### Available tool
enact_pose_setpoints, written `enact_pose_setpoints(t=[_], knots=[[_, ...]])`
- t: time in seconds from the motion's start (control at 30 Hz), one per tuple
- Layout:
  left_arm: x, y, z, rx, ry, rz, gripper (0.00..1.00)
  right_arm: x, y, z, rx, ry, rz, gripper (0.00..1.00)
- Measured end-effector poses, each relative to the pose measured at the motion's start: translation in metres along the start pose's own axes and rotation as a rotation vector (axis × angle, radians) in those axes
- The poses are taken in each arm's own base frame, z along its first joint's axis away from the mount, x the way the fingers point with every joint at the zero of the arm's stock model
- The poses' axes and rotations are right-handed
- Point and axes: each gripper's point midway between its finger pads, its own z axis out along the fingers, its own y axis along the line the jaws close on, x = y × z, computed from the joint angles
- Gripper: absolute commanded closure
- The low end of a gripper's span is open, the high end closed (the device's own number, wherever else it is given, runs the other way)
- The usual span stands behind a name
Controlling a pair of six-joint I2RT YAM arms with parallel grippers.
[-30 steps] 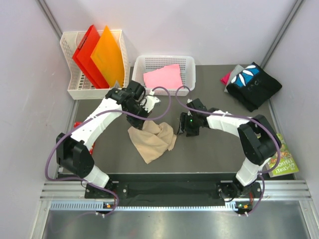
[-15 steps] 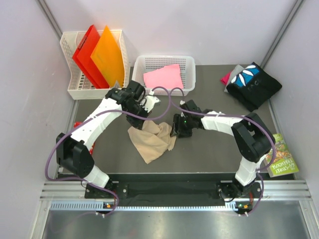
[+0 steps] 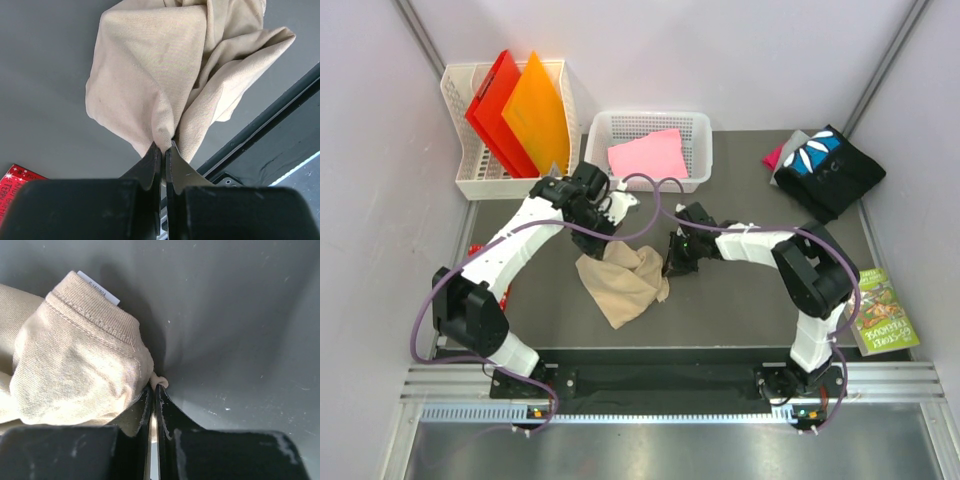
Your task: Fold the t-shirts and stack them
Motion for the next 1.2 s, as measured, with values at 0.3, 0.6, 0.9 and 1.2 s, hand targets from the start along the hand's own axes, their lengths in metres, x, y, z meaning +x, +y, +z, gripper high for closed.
enact_pose_setpoints(t=[0.3, 0.6, 0.9, 1.2], knots=[[-0.001, 0.015, -0.009, -0.05, -0.007, 0.001, 1.0, -0.02, 0.018, -0.053, 0.065, -0.087, -0.068, 1.0], [-0.062, 0.047, -0.11, -0.275, -0.264, 0.074, 1.0, -0.053, 0.119, -0.277, -0.201, -0.598, -0.218, 1.0], [-0.012, 0.012, -0.184, -0.361, -0.397, 0.13, 1.0, 0.011, 0.081, -0.346, -0.241, -0.669, -0.163, 1.0], [0.034, -0.009, -0.176, -0.301, -0.311, 0.097, 1.0, 0.034, 0.042, -0.35, -0.106, -0.614, -0.1, 1.0]])
